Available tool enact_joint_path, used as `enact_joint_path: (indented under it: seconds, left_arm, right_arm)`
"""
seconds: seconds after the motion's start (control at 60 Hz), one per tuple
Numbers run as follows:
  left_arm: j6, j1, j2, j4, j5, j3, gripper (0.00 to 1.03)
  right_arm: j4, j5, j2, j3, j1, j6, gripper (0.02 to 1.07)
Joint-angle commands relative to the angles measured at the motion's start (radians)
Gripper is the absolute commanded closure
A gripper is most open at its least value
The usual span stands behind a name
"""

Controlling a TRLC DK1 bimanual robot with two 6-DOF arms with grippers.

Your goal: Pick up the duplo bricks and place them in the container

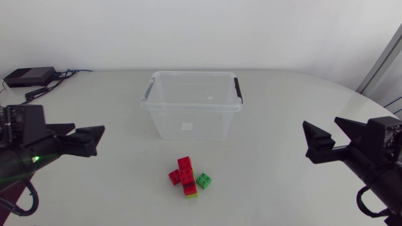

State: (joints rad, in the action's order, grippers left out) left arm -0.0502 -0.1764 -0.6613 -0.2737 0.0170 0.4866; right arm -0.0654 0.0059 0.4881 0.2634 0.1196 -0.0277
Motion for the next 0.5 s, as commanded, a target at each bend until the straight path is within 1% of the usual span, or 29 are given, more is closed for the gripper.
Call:
enact_joint_path:
  seconds: [0.0,0.017,0.033,0.05,0.067,0.083,0.1,0.117,0.15,0.183,0.2,0.267,0.317,0.35,0.367,0.417,0.433,0.45,0.483]
  left_arm:
    - [0.009,-0.063,-0.173,-0.068,0.014,0.09,0.07]
    - [0.032,-0.081,-0.212,-0.084,0.017,0.104,0.07]
    - [0.038,-0.084,-0.218,-0.085,0.018,0.106,0.07]
    - [0.093,-0.115,-0.271,-0.102,0.028,0.122,0.07]
    - [0.112,-0.126,-0.285,-0.105,0.029,0.127,0.07]
    - [0.202,-0.158,-0.333,-0.108,0.028,0.136,0.07]
    - [0.227,-0.166,-0.345,-0.108,0.028,0.138,0.07]
    - [0.299,-0.184,-0.379,-0.107,0.028,0.141,0.07]
    - [0.352,-0.193,-0.431,-0.105,0.028,0.148,0.07]
    - [0.375,-0.202,-0.46,-0.107,0.024,0.153,0.07]
    - [0.428,-0.216,-0.506,-0.111,0.021,0.158,0.07]
    - [0.477,-0.235,-0.578,-0.114,0.02,0.165,0.07]
    - [0.518,-0.267,-0.629,-0.108,0.018,0.164,0.07]
    - [0.524,-0.275,-0.636,-0.105,0.018,0.164,0.07]
    - [0.536,-0.296,-0.65,-0.105,0.018,0.164,0.07]
    - [0.543,-0.334,-0.676,-0.09,0.018,0.167,0.07]
    - [0.543,-0.334,-0.676,-0.09,0.018,0.167,0.07]
    - [0.549,-0.356,-0.692,-0.079,0.017,0.17,0.07]
    - [0.555,-0.374,-0.701,-0.067,0.017,0.172,0.07]
  right_arm:
    - [0.038,0.011,0.073,0.053,0.02,0.035,0.07]
    - [0.049,0.005,0.089,0.06,0.02,0.038,0.07]
    - [0.053,0.003,0.099,0.065,0.02,0.04,0.07]
    - [0.062,-0.001,0.115,0.073,0.022,0.045,0.07]
    - [0.072,-0.004,0.124,0.08,0.022,0.048,0.07]
    - [0.092,-0.015,0.145,0.094,0.022,0.055,0.07]
    - [0.107,-0.023,0.153,0.103,0.022,0.057,0.07]
    - [0.116,-0.03,0.162,0.109,0.022,0.06,0.07]
    - [0.147,-0.047,0.185,0.128,0.022,0.072,0.07]
    - [0.187,-0.07,0.201,0.148,0.022,0.08,0.07]
    - [0.207,-0.086,0.207,0.158,0.022,0.084,0.07]
    - [0.259,-0.127,0.214,0.18,0.022,0.092,0.07]
    - [0.309,-0.156,0.219,0.198,0.025,0.091,0.07]
    - [0.346,-0.161,0.224,0.209,0.037,0.081,0.07]
    - [0.357,-0.162,0.227,0.212,0.046,0.072,0.07]
    - [0.4,-0.138,0.242,0.229,0.081,0.055,0.07]
    - [0.4,-0.138,0.242,0.229,0.081,0.055,0.07]
    - [0.435,-0.089,0.25,0.243,0.104,0.023,0.07]
    - [0.435,-0.052,0.262,0.246,0.14,-0.009,0.07]
